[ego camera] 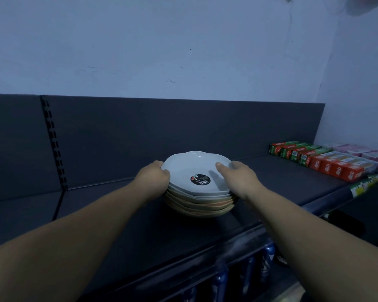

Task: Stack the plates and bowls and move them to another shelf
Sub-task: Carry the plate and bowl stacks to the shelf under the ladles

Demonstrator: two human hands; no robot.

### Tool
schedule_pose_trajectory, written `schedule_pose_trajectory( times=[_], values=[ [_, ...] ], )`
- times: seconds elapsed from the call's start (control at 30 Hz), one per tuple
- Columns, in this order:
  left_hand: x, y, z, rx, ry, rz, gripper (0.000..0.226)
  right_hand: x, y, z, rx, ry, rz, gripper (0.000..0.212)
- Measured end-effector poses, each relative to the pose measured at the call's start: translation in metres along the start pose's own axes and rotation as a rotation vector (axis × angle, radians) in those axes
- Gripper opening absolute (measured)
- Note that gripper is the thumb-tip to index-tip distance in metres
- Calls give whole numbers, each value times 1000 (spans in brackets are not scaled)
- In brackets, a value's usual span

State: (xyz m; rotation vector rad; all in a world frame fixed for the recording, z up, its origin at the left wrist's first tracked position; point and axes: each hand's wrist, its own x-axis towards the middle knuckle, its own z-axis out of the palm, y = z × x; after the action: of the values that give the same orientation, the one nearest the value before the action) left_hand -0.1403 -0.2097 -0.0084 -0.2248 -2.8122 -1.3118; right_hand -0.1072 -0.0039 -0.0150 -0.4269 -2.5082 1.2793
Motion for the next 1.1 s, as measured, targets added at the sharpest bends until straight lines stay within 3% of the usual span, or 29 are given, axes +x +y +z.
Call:
schedule_pose_trajectory(
  times=[0.2, 0.33, 0.47, 0.6, 0.67, 0.8, 0.93, 1.1],
  values=[
    [-1, 2, -1, 97, 31, -24, 37, 1, 2, -3, 106, -75, -7, 67],
    [-1, 3, 1, 48, 50, -29, 39, -5, 3, -6, 256, -70, 15, 73],
    [1, 2, 4, -34, 21, 15, 55, -8, 10, -7, 282, -35, 52, 73],
    [3, -4, 6, -53, -24, 29, 55, -9, 11, -5, 316, -51, 87, 65],
    [3, -5, 7, -71, -28, 28, 55, -6, 9, -8, 341, -57, 112, 71],
    [10, -2, 7, -113, -5, 8, 53, -8, 0, -11, 290, -67, 145, 70],
    [14, 2, 7, 21, 32, -39, 47, -10, 5, -7, 209, -62, 144, 71],
    [16, 4, 3, 138, -50, -42, 48, -23, 3, -4, 178, -68, 111, 69]
  ],
)
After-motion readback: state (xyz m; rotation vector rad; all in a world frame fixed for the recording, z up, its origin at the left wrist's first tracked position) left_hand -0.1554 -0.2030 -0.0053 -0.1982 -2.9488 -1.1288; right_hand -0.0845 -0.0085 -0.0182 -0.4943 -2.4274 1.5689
